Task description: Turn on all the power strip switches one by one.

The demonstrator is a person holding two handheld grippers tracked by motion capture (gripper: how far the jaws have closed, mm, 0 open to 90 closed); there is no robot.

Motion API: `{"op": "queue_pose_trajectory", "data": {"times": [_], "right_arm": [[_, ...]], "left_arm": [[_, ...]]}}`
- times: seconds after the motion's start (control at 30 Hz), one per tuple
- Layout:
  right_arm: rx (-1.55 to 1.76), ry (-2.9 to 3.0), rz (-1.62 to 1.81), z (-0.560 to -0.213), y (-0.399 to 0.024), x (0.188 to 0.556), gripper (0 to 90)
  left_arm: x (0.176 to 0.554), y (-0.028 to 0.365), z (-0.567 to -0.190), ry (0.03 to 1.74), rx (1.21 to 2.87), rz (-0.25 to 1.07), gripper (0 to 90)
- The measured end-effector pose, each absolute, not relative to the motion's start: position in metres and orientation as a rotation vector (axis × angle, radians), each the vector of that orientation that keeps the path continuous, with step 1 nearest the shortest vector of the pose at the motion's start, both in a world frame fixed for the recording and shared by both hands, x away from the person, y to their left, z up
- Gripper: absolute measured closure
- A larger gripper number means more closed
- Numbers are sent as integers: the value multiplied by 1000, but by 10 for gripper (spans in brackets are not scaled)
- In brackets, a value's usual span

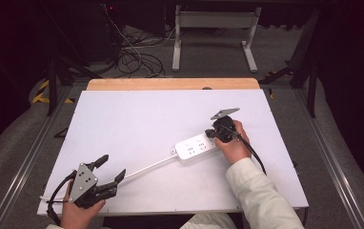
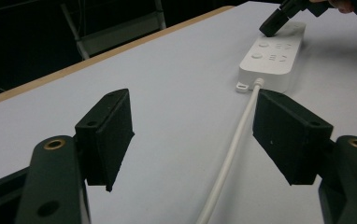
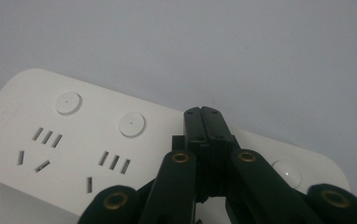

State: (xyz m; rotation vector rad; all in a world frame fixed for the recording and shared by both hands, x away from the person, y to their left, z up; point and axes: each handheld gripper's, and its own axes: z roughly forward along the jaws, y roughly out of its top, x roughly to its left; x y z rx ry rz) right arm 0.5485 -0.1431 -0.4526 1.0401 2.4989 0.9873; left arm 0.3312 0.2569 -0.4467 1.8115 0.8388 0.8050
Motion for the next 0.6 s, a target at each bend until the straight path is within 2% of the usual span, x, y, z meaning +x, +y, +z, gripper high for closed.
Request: {"op": "queue_pose_trajectory", "data": {"times": [0.2, 0.6], "right_arm": [[1009, 2420, 1129, -434, -154, 543, 900], [927, 2421, 1163, -419, -152, 530, 900]], "left_arm": [[333, 258, -447, 850, 1805, 801, 290], [333, 257, -447, 848, 1809, 807, 290]]}}
